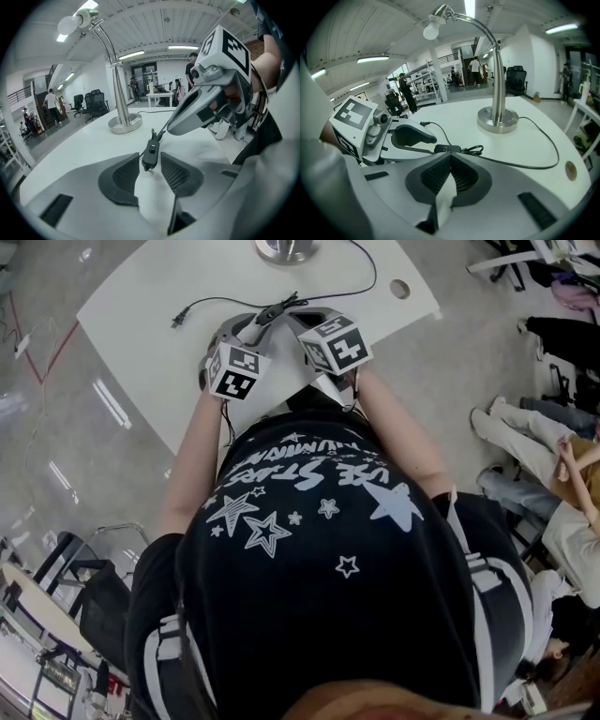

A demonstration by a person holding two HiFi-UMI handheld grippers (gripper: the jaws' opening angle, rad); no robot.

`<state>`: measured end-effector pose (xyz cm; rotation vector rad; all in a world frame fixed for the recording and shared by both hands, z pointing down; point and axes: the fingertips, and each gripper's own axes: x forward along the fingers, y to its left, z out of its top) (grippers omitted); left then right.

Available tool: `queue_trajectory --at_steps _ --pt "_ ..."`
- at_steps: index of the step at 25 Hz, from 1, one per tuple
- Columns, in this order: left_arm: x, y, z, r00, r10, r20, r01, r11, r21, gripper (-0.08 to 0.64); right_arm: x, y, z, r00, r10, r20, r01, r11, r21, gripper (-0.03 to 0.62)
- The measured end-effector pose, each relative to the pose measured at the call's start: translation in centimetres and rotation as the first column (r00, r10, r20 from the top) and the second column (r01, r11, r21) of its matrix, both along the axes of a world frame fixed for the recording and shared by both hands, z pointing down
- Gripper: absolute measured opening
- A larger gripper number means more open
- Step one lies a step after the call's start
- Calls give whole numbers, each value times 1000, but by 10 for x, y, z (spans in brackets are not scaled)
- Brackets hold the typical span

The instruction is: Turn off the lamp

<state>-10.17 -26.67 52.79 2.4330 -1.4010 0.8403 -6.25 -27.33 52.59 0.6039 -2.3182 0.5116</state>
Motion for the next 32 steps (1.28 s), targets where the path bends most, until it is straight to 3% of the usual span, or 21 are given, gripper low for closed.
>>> queue_trajectory --at_steps 10,19,25,32 --pt "-3 47 -40 998 25 -52 -19 992 123 135 26 47 -18 989 142 41 -143 989 30 5" --pt "0 100 -65 991 57 -119 -33 979 200 135 66 117 -23 950 302 76 -304 953 15 6" --pt "10 119 -80 976 70 -206 -23 975 222 135 95 145 -27 920 385 75 -386 922 1 6" --pt "20 130 -87 967 73 -246 -17 975 223 135 110 156 -36 894 429 127 -434 901 15 5"
